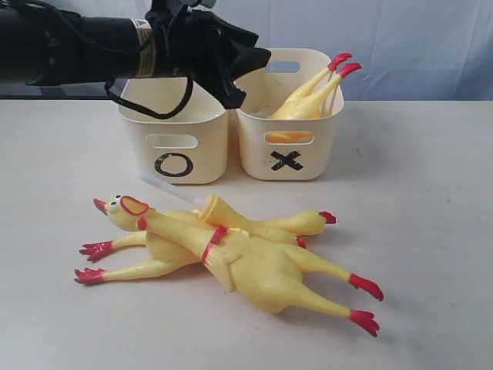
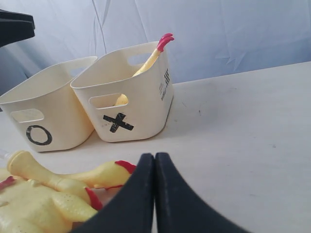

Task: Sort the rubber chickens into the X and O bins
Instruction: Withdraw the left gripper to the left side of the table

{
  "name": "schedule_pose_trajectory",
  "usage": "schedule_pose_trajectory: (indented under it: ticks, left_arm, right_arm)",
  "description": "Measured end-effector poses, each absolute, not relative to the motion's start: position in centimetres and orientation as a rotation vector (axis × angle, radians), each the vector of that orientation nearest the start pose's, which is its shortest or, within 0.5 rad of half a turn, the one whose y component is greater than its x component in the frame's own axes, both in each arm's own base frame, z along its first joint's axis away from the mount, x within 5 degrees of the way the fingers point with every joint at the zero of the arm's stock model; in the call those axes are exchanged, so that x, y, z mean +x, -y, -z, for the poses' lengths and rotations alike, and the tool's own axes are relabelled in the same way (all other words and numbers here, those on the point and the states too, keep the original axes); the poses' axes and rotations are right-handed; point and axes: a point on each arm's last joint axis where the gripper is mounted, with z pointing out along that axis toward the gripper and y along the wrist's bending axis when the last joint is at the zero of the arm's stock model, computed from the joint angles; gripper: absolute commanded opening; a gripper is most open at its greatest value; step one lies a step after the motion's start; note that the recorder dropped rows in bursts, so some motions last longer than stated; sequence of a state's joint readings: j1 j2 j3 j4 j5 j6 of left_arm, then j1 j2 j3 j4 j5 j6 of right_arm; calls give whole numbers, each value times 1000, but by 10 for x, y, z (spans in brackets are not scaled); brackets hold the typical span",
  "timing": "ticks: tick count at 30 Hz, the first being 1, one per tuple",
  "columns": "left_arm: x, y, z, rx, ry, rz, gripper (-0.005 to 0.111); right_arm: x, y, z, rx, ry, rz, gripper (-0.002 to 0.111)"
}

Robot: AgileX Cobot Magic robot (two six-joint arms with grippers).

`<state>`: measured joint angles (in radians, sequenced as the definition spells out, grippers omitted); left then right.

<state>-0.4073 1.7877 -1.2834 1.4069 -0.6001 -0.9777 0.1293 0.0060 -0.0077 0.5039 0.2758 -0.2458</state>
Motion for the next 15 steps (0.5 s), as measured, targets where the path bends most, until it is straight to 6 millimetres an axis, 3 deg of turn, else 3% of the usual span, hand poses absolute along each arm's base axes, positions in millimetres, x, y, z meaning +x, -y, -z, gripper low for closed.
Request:
schedule_pose_trajectory:
  ticks: [4, 15]
  left_arm:
    - [342, 202, -299, 1130, -1573, 543, 0]
    - [292, 185, -308, 1124, -1664, 661, 0]
  right_arm:
    - [53, -19, -194, 0, -1739, -387, -1]
    - [53, -20, -195, 49, -1728, -451, -1]
